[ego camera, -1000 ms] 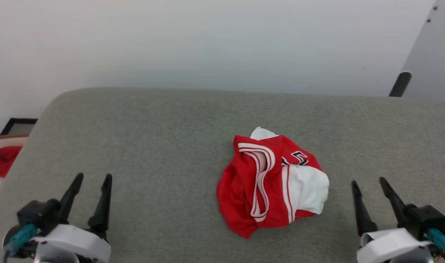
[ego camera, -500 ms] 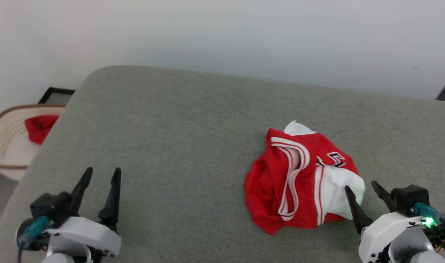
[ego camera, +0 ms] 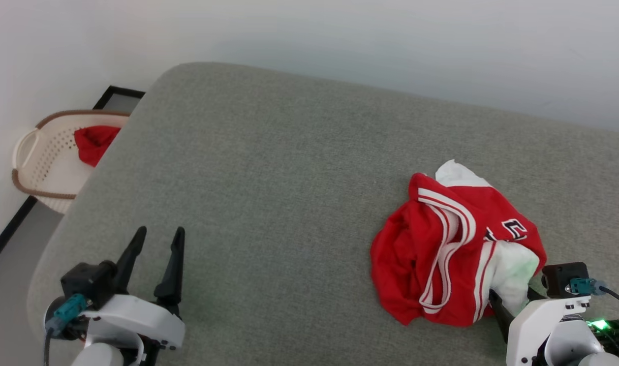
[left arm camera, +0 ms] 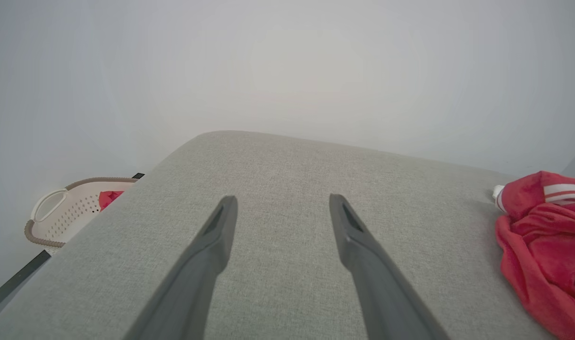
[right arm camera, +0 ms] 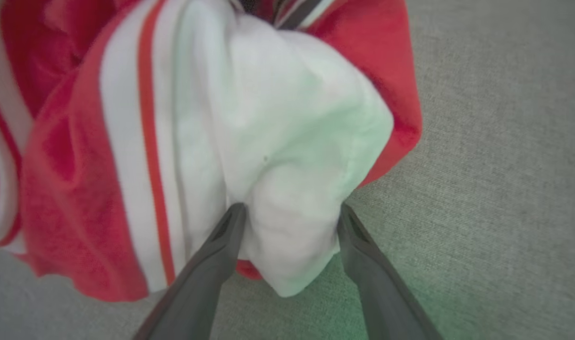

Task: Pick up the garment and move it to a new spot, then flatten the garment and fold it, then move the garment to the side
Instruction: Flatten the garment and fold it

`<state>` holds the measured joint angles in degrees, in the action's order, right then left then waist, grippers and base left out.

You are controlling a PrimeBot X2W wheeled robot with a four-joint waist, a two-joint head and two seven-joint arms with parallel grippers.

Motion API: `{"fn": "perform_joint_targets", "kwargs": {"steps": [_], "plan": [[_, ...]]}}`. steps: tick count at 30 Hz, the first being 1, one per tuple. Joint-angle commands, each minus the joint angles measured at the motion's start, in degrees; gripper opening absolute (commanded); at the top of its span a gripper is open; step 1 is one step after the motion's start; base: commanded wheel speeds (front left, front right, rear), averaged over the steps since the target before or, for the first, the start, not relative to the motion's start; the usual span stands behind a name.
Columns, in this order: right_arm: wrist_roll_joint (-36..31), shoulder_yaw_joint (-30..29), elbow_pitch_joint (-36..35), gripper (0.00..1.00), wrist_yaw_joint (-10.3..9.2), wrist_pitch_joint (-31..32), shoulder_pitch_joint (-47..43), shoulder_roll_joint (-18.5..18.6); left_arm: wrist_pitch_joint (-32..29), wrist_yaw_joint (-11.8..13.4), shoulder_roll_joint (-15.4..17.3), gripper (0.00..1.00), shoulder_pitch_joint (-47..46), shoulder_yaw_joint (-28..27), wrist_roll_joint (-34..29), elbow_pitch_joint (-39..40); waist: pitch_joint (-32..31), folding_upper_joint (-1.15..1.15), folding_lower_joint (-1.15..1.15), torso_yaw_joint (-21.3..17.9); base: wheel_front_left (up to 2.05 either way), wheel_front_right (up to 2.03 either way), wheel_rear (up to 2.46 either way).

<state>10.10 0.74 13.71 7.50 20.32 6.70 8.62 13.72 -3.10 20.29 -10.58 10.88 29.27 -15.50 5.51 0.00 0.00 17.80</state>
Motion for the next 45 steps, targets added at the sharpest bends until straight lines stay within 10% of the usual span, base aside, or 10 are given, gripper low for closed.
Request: {"fn": "perform_joint_targets", "kwargs": {"steps": [1,3,36,38,40,45], "plan": [[0.3,-0.2,0.3,0.41,-0.02,0.6,0.9,-0.2,0.4,-0.3,-0.2,1.0,-0.6,0.1,0.1,-0.3,0.5,0.0,0.0,0.6,0.0,0.0,0.0],[0.4,-0.6,0.6,0.0,-0.02,1.3,1.3,-0.3,0.5,-0.4,-0.5,1.0,-1.0,0.1,0.2,-0.9,0.6,0.0,0.0,0.8,0.0,0.0,0.0],[3.1,-13.0,-7.2,0.0,-0.03,11.9,3.3,9.1,1.5,-1.1,-1.4,1.0,-1.0,-2.0,0.0,-1.7,1.9,0.0,0.0,-5.7,0.0,0.0,0.0],[3.6,-13.3,-4.9,0.35,-0.03,10.7,3.3,8.8,1.5,-1.3,-1.5,1.0,-1.3,-2.0,-0.1,-1.9,2.1,0.0,0.0,-5.7,0.0,0.0,0.0],[3.5,-12.9,-2.7,1.0,-0.03,9.6,3.9,9.1,1.5,-1.4,-1.5,1.0,-1.6,-2.0,0.0,-2.1,2.3,0.0,0.0,-5.7,0.0,0.0,0.0],[4.1,-12.0,-0.7,1.0,-0.03,7.6,5.5,8.9,1.4,-1.5,-0.8,1.0,-2.1,-2.2,-0.3,-1.9,2.1,0.0,0.0,-6.6,0.0,0.0,0.0]]}}
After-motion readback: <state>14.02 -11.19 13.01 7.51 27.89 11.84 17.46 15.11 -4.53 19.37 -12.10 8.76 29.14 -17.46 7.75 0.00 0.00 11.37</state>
